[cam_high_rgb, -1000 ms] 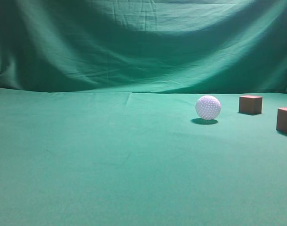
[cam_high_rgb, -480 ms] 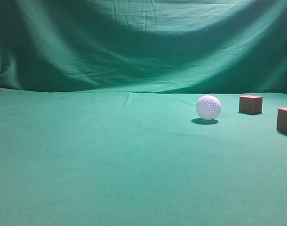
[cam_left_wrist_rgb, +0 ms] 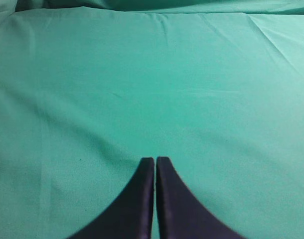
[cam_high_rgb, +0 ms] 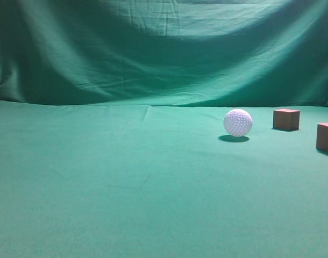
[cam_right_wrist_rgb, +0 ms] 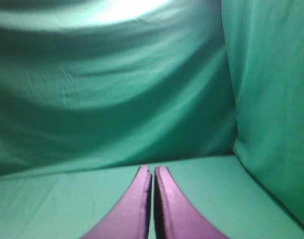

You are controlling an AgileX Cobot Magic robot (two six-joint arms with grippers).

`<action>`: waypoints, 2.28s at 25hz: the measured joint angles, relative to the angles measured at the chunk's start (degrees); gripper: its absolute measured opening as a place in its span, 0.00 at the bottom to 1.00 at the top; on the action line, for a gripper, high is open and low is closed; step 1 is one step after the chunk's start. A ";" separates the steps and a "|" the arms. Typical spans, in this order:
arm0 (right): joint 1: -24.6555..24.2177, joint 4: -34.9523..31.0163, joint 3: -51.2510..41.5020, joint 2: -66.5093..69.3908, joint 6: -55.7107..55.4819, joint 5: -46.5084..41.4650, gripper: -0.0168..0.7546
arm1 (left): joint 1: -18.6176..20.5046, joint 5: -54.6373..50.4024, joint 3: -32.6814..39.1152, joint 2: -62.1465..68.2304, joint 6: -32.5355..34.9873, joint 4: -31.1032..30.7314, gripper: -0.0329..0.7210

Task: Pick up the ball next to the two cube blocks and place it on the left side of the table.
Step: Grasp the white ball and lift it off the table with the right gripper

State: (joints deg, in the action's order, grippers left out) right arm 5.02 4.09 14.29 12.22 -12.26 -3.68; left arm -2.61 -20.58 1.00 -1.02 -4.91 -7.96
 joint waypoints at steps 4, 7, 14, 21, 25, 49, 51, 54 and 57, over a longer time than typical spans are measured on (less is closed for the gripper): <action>0.00 0.00 8.52 12.93 1.31 -6.28 0.02 | 0.00 0.00 0.00 0.00 0.00 0.00 0.04; 0.13 -0.28 11.90 21.10 1.53 -7.11 0.02 | 0.00 0.00 0.00 0.00 0.00 0.00 0.04; 8.16 -1.02 25.32 38.24 5.02 -25.66 0.02 | 0.00 0.00 0.00 0.00 0.00 0.00 0.04; 18.05 -1.14 42.43 60.19 10.50 -44.44 0.02 | 0.00 0.00 0.00 0.00 0.00 0.00 0.04; 22.33 -2.63 46.37 69.74 11.11 -42.21 0.02 | 0.00 0.00 0.00 0.00 0.00 0.00 0.04; 23.95 -7.15 54.74 97.39 11.68 -26.53 0.66 | 0.00 0.00 0.00 0.00 0.00 0.00 0.04; 23.95 -7.15 54.74 98.08 11.68 -25.83 0.68 | 0.00 0.00 0.00 0.00 0.00 0.00 0.04; 23.95 -7.15 54.74 98.93 11.68 -24.60 0.49 | 0.00 0.00 0.00 0.00 0.00 0.00 0.04; 23.95 -7.15 54.98 99.01 11.80 -24.19 0.43 | 0.00 0.00 0.00 0.00 0.00 0.00 0.04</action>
State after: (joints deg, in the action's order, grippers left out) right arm 28.97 -3.06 69.26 111.23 -0.45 -27.88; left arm -2.61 -20.58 1.00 -1.02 -4.91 -7.96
